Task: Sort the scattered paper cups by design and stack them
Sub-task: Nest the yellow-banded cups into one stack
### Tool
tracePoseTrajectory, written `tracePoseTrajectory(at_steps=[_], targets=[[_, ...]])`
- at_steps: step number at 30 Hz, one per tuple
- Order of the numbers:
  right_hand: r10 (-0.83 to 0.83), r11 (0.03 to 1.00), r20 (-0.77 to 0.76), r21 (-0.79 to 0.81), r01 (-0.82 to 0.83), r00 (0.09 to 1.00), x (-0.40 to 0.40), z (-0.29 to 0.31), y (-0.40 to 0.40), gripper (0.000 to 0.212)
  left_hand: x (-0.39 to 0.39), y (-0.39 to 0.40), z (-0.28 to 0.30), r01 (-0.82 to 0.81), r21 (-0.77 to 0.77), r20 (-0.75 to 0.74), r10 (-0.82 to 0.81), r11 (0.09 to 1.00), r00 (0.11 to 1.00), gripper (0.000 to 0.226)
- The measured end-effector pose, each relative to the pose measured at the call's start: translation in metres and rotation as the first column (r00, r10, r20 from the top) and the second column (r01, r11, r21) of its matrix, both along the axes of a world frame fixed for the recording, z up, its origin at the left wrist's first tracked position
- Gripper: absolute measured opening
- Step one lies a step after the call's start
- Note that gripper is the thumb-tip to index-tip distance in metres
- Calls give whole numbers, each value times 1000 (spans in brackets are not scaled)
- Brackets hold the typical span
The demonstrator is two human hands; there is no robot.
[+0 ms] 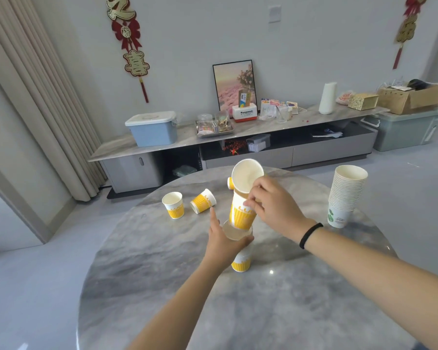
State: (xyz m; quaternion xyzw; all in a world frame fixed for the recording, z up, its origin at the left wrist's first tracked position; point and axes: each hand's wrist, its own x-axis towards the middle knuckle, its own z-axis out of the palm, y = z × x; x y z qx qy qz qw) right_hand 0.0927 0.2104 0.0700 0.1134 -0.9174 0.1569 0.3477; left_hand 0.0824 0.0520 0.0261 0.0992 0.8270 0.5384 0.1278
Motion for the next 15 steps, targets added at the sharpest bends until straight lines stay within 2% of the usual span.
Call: tracePoseTrajectory(at_steps=[6, 8, 12, 15], targets=[[98, 995, 152, -13, -97, 984, 4, -21, -6, 14, -7, -3, -1, 72, -20, -83, -74, 997, 994, 104], [84, 994, 111, -74, -76, 990, 4, -17, -4, 7, -8, -1, -5, 63, -16, -72, -64, 998, 995, 109], [44, 968, -15, -248, -47, 999, 6, 6, -5, 20, -2, 0, 2, 19, 15, -67, -18, 1000, 998, 107], [72, 952, -15, -297, -73, 997, 8, 17, -10, 21, -4, -1, 0, 12, 27, -74, -10, 1000, 997, 106]])
